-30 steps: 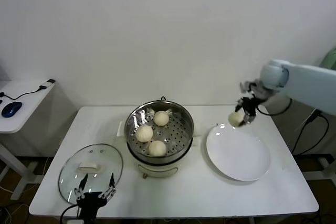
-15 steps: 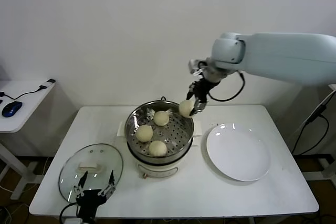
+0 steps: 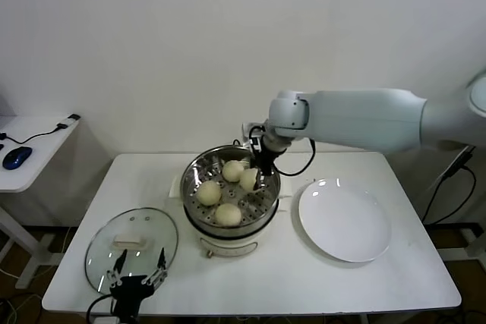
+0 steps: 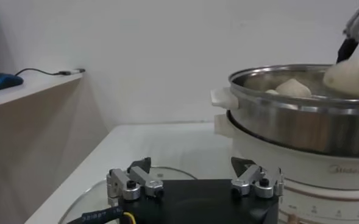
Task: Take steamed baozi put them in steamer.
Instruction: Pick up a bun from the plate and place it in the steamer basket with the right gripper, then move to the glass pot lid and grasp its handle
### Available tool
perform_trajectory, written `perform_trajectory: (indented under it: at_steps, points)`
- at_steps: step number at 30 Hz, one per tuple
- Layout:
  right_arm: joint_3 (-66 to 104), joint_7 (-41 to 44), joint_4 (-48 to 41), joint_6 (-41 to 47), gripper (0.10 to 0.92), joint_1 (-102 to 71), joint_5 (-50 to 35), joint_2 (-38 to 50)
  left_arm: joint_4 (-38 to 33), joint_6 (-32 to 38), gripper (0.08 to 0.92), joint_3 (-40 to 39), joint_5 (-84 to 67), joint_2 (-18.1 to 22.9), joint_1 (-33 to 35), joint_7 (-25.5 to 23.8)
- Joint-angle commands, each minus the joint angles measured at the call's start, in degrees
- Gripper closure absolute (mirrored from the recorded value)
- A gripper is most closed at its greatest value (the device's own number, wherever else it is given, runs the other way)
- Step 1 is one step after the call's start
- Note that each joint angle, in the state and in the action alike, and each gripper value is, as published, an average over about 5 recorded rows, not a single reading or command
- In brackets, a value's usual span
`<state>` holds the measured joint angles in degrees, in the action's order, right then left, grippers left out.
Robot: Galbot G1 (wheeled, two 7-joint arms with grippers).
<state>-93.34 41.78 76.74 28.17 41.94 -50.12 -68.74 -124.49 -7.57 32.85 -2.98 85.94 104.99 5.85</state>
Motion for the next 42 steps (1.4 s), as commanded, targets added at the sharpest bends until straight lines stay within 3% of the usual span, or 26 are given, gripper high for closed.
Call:
perform_trajectory:
  at_steps: [1, 12, 18, 24, 28, 31, 34, 38, 42]
  points:
    - [2.17, -2.59, -1.24, 2.07, 0.364, -6.74, 2.61, -0.82, 0.05, 0.02, 0.177, -0.05, -0.03, -0.03, 0.01, -0.04]
    - [2.6, -0.15, -1.29, -0.17, 0.355, -5.05, 2.84, 0.3, -0.08, -0.4, 0.177, -0.07, -0.03, -0.02, -0.11, -0.18]
    - [4.7, 3.85, -2.71, -6.5, 0.231, -3.77, 1.68, 2.22, -0.43, -0.43, 0.177, 0.01, 0.02, 0.02, 0.12, -0.15]
    - [10.92, 5.86, -3.94, -11.0, 0.203, -3.93, -2.79, 6.64, -1.02, -0.38, 0.177, -0.11, 0.31, 0.32, 0.49, -0.1]
    - [23.75, -6.45, -6.09, -12.92, 0.203, -10.58, -4.86, 9.61, -1.49, -0.19, 0.177, -0.23, 0.58, 0.44, 1.08, -0.11]
    - [37.52, -20.74, -8.87, -14.67, 0.202, -17.8, -1.15, 10.57, -1.74, -0.06, 0.177, 0.0, 0.35, 0.46, 1.26, 0.0]
    - [48.19, -29.12, -9.8, -14.25, 0.203, -22.71, 2.93, 12.26, -1.64, 0.28, 0.177, 0.19, -0.35, 0.63, 1.05, 0.25]
    - [59.65, -37.63, -5.61, -13.69, 0.203, -31.34, 4.47, 17.2, -1.28, 0.9, 0.177, 0.31, -1.57, 0.72, 0.5, 0.23]
    - [70.11, -40.99, 3.14, -13.37, 0.203, -43.79, 6.6, 24.32, -1.06, 1.13, 0.177, 1.46, -2.37, 0.36, -0.57, 0.27]
